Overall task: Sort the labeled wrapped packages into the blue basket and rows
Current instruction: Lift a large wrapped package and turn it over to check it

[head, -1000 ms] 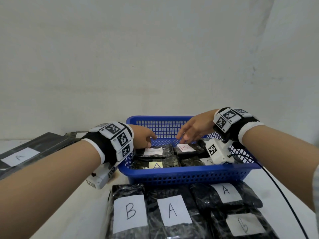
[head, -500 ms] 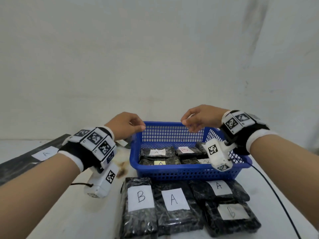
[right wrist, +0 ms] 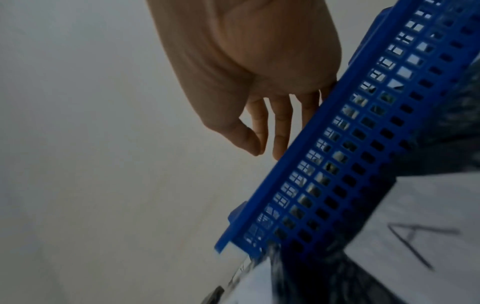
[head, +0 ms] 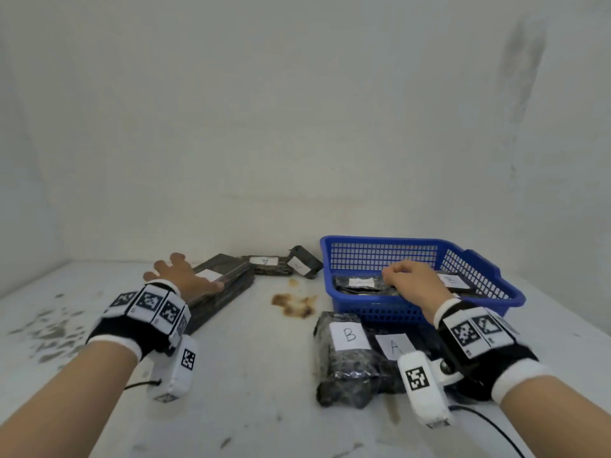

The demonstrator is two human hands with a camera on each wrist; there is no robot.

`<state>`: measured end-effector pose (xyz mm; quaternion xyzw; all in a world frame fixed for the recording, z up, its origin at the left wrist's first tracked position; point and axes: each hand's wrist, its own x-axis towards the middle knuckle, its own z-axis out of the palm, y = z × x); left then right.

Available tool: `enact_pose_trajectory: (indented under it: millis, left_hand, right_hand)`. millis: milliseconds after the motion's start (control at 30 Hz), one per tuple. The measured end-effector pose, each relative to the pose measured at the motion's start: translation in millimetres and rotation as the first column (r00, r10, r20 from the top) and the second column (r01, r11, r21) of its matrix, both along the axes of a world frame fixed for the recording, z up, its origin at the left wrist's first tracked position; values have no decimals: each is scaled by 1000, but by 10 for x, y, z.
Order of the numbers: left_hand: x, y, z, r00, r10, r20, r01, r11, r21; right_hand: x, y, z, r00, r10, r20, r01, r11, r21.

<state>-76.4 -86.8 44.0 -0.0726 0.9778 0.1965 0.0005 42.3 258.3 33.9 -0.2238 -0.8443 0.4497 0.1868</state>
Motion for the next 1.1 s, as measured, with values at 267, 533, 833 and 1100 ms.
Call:
enact_pose_trajectory:
  millis: [267, 533, 833, 1100]
  left_hand:
    - [-236, -330, -365, 982, 53, 180, -46, 998, -42]
    - [-189, -340, -221, 993, 90, 76, -83, 992, -90]
    - [408, -121, 479, 948, -225, -226, 248, 966, 77]
    - [1076, 269, 833, 711, -439, -550, 613, 769, 179]
  right_hand:
    - [186, -148, -175, 998, 67, 11, -67, 988, 136]
    - [276, -149, -159, 987, 133, 88, -153, 947, 282]
    - [341, -208, 302, 984, 144, -105, -128, 981, 144]
    - [633, -321, 799, 851, 417, -318, -515, 779, -357]
